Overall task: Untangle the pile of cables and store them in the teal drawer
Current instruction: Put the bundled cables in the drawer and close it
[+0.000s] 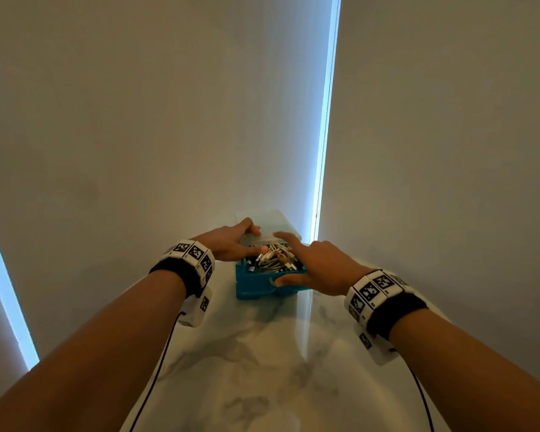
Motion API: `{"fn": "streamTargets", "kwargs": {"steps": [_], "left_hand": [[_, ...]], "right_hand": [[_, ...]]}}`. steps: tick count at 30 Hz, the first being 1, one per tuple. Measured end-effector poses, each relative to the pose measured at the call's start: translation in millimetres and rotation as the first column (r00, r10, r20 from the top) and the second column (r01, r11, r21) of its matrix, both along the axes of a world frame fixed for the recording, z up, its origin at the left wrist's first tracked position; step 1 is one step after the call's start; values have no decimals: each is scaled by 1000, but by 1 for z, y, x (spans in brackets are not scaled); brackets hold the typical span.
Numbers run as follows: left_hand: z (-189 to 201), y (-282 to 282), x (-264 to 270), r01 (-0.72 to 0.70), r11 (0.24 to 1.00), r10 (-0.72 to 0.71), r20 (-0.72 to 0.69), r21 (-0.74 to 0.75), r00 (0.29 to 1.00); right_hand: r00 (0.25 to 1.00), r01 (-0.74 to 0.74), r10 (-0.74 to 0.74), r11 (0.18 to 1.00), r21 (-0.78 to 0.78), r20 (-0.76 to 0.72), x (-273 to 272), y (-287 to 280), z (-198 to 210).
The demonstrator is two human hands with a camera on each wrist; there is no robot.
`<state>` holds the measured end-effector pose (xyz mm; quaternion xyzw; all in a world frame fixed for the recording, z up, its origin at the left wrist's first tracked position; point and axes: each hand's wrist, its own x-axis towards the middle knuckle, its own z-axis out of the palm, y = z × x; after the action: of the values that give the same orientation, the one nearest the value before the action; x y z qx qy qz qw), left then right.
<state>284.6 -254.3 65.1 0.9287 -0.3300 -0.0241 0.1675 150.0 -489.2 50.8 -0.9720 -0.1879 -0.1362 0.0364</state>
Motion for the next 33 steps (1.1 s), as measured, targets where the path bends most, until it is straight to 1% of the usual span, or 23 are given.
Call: {"fn": "streamTargets", "kwargs": {"steps": [4, 6, 9, 10, 12, 15, 18, 21, 22, 24, 25, 27, 29, 31, 33], "left_hand": [[2, 2, 1, 33, 999, -33, -36, -20, 999], [4, 3, 1, 51, 995, -59, -93, -89, 994], [5, 1, 2, 41, 966, -100, -223, -256, 970], [5, 2, 3, 30, 959, -106, -259, -282, 960], [3, 6, 2, 22, 962, -106, -299, -272, 948], [5, 9, -1, 38, 984, -83, -251, -176, 965], [10, 4, -2, -16, 997, 5, -145, -76, 989], [14, 0, -2, -80, 997, 80, -76, 3, 994], [15, -2, -3, -87, 996, 88, -67, 10, 994], [16, -4, -4, -88, 996, 89, -37, 17, 995], [17, -6, -5, -93, 996, 93, -21, 17, 995], [17, -7, -6, -108, 994, 108, 3, 24, 994], [16, -6, -5, -117, 992, 117, -5, 37, 993], [16, -7, -5, -116, 992, 117, -18, 42, 993], [18, -9, -6, -113, 993, 114, -26, 42, 993]], "right_hand": [[1000, -18, 22, 977, -212, 16, 1, 7, 9], [1000, -1, 6, 959, -282, 15, 4, 11, 10], [999, 33, -33, 947, -319, 5, 13, 18, 7], [999, 36, -32, 946, -323, 17, 17, 20, 6], [998, 52, -42, 948, -314, 38, 21, 22, 1], [995, 103, -95, 955, -277, 44, 26, 16, -11], [992, 118, -105, 969, -215, 71, 26, 12, -21], [986, 165, -164, 985, -41, 39, 20, 15, -22], [984, 169, -169, 986, -4, 64, 18, 15, -21], [977, 146, -142, 989, -15, 160, 14, 14, -17], [976, 128, -123, 992, -18, 181, 13, 14, -15], [984, 63, -56, 997, -33, 170, 14, 15, -13], [989, 15, -4, 997, -73, 150, 17, 21, -17], [993, 26, -18, 997, -70, 115, 21, 29, -24], [995, 33, -30, 999, -27, 90, 21, 32, -26]]}}
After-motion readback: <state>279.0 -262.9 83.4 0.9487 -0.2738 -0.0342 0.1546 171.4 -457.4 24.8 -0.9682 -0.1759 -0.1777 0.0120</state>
